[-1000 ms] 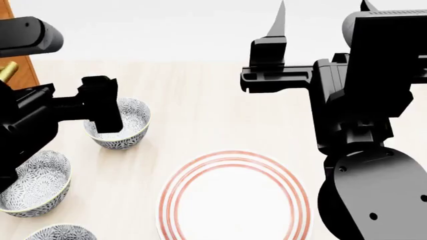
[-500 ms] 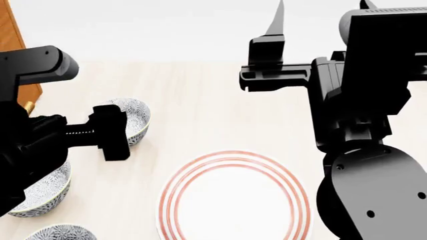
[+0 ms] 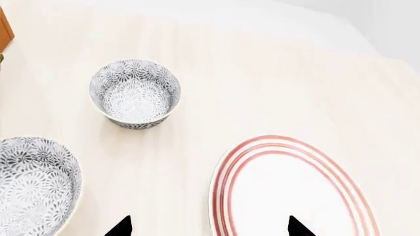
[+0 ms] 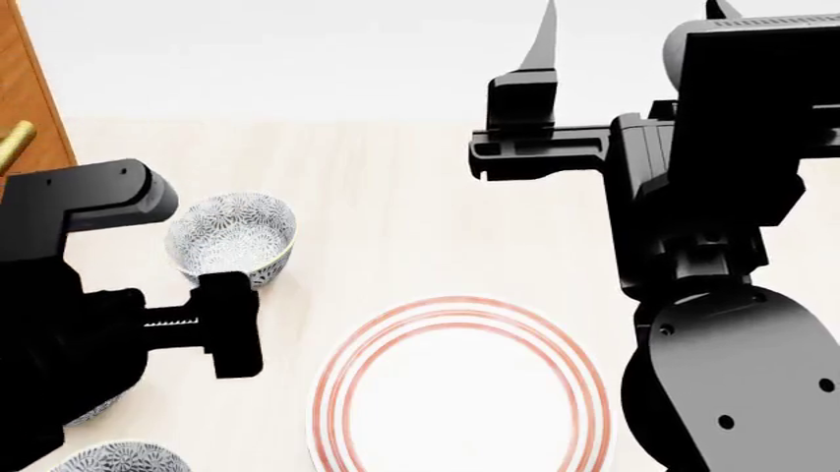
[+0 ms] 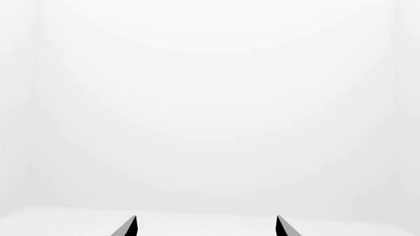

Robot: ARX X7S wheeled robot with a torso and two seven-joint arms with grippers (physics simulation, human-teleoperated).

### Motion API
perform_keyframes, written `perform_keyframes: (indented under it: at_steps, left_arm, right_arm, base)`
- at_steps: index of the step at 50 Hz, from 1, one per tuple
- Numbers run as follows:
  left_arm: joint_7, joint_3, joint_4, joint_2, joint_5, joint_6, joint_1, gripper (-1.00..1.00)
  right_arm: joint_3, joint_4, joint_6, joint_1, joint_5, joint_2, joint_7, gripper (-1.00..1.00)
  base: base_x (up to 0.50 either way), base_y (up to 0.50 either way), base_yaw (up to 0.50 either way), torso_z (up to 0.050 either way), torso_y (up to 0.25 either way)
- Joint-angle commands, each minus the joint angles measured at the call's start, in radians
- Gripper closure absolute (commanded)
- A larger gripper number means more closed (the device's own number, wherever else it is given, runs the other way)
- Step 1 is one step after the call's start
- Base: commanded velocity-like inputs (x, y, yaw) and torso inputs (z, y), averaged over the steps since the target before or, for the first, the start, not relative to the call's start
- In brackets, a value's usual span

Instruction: Put the bowl at the front on the plate.

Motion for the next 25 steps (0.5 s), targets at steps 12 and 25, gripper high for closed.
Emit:
perform_keyframes:
  at_steps: [12, 25]
  left_arm:
    - [-0.077, 0.054, -0.015, -0.035, -0.087, 0.021, 0.066, -1.00]
    - [-0.114, 0.087, -0.019, -0.051, -0.134, 0.034, 0.114, -1.00]
  right_arm:
    - [-0.006, -0.002, -0.009, -0.005, 0.000, 0.007, 0.005, -1.00]
    - [-0.015, 0.007, -0.016, -0.003, -0.003, 0.012, 0.005, -1.00]
  base:
    - [0.00, 0.00, 0.00, 0.000, 0.000]
    - [0.00, 0.00, 0.00, 0.000, 0.000]
